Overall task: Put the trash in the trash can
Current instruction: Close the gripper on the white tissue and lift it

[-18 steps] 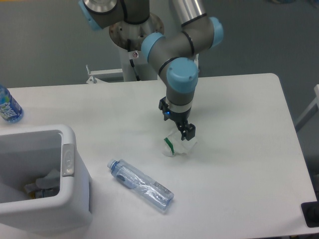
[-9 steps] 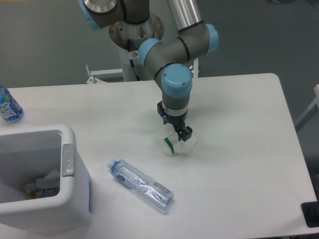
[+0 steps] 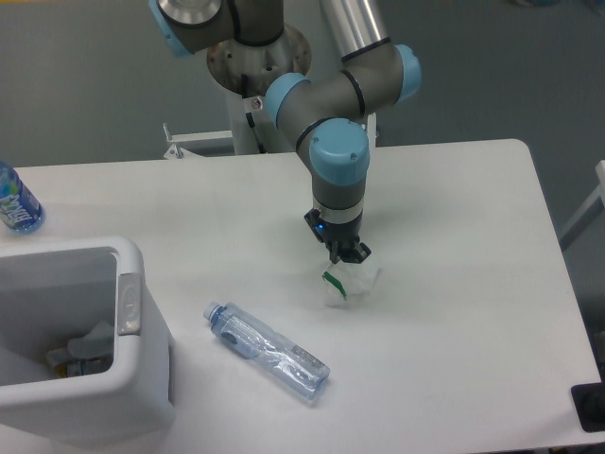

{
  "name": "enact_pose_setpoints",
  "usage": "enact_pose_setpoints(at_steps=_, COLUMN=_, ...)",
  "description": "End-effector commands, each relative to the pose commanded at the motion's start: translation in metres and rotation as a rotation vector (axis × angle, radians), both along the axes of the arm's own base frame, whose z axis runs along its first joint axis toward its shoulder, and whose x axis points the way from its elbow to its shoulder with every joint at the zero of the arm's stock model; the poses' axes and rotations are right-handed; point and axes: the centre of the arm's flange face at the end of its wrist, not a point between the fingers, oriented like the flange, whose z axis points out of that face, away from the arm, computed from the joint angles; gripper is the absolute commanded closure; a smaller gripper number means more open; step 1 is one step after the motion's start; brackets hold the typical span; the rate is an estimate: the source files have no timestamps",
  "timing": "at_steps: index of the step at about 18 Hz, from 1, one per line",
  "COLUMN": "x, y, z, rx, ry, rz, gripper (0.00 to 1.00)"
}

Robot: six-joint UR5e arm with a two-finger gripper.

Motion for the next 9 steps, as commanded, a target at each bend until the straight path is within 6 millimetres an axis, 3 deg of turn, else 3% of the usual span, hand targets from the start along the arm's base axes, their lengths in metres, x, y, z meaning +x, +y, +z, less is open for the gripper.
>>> enact_pose_setpoints(at_steps=2, x=-0.004, y=0.0, z=0.009, rx=0.015, ry=0.012, rz=0.004, gripper=1.0)
enact_pose_setpoints(at_steps=5, x=-0.017, y=0.014, z=0.044, rx=0.105, ry=0.036, rz=0.101, gripper=1.0)
enact_pose_setpoints(at_steps=9, x=-0.035, y=0.048, z=0.119, rx=0.374, ry=-0.032, rz=0.331, gripper=1.0)
